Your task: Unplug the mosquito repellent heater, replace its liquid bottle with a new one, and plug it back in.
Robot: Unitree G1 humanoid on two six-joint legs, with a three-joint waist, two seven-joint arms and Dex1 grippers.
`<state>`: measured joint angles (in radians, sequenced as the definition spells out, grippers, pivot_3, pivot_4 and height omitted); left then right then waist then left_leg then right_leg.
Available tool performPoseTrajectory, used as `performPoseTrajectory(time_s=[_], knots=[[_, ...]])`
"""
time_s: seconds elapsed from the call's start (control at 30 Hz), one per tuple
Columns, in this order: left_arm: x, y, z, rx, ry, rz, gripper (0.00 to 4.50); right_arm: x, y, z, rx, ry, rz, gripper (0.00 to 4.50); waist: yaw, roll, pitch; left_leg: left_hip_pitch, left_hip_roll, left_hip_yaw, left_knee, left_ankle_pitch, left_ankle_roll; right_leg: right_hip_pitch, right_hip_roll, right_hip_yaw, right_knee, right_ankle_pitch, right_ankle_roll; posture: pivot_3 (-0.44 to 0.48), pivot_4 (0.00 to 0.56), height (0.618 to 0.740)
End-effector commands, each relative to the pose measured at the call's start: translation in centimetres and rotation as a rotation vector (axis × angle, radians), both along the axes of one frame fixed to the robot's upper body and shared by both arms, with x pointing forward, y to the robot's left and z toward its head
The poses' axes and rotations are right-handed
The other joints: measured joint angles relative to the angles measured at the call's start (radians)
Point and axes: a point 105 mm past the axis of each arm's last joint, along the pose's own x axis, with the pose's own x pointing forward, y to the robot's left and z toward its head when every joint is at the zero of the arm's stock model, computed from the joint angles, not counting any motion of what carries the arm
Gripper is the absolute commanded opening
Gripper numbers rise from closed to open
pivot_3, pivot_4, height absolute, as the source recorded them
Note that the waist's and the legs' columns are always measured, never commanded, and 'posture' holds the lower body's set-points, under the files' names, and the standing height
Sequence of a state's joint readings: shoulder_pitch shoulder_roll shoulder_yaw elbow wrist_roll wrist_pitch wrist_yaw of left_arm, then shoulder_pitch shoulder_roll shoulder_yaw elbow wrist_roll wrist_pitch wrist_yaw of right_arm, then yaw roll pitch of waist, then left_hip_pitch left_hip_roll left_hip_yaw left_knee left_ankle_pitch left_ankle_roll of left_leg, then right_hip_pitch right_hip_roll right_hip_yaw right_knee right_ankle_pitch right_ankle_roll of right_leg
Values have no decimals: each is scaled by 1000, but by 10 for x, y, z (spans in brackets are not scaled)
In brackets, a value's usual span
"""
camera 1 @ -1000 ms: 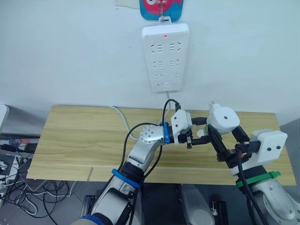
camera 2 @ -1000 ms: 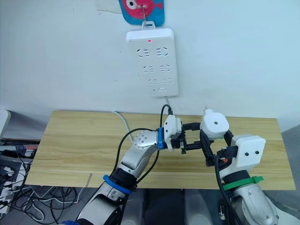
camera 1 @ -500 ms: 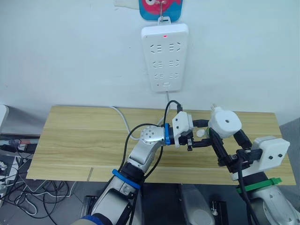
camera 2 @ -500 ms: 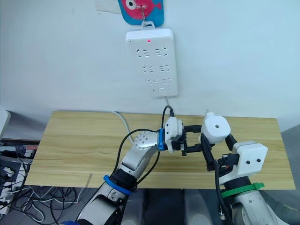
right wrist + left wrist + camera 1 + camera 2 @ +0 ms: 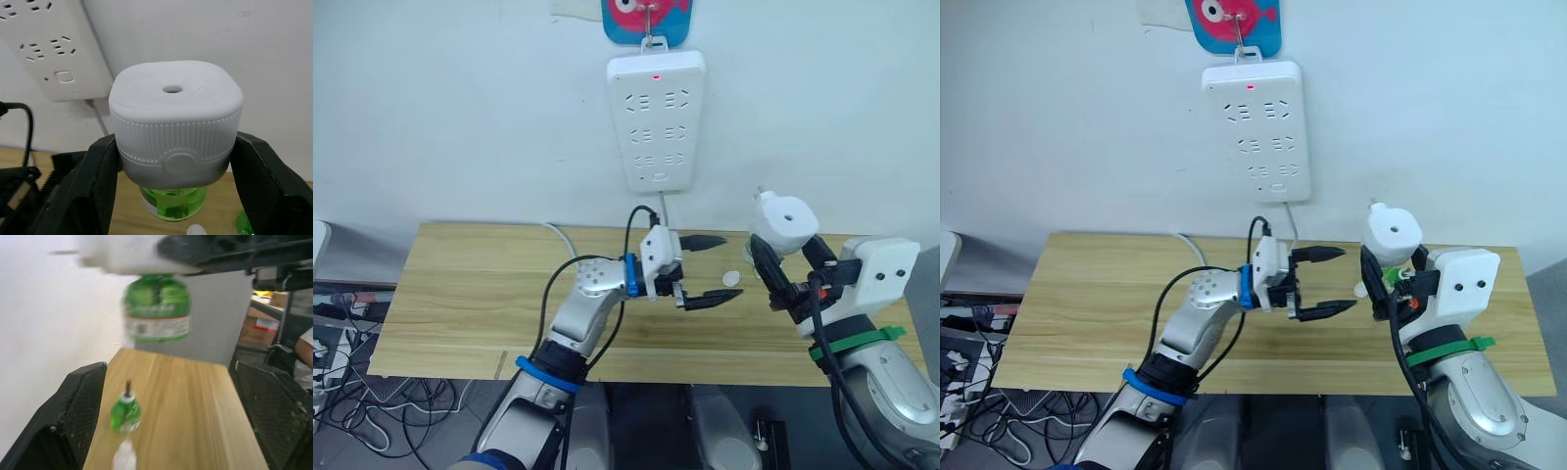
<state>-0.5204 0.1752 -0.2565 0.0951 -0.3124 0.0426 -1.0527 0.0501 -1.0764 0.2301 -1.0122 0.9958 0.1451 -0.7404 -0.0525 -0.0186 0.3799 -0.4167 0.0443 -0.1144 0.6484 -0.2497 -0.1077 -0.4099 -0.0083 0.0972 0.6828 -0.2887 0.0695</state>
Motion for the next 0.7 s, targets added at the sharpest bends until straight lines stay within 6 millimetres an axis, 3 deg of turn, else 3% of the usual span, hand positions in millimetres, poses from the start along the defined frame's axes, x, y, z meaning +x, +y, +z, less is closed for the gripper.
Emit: performPoseTrajectory(time_s=[0.03, 0.13, 0.47, 0.7], knots=[[-12, 17, 22, -55, -69, -17, 4469, -7, 7, 15, -17, -56, 78, 2922, 0, 0, -2, 0, 0, 0, 0, 0, 0, 0, 0, 0, 0, 0, 0, -31, 332, 740], [-15, 33, 32, -80, -97, -3, 4469, -9, 15, 16, -52, -68, 152, 2922, 1, 0, -5, 0, 1, 0, -1, 0, 0, 0, 0, -1, 0, 0, 0, -27, 329, 740], [4, 78, 63, -137, -126, 166, 4469, -11, 39, 23, -62, -127, 277, 2922, 6, -1, -15, 0, 0, 0, -1, 0, -1, 0, 0, -1, -1, 0, 0, 24, 325, 740], [23, 91, 83, -106, -108, 149, 4469, -12, 43, 28, -64, -159, 319, 2922, 23, -1, -15, 0, 0, 0, 0, 0, -1, 0, 0, -1, 0, 0, 0, 64, 338, 740]])
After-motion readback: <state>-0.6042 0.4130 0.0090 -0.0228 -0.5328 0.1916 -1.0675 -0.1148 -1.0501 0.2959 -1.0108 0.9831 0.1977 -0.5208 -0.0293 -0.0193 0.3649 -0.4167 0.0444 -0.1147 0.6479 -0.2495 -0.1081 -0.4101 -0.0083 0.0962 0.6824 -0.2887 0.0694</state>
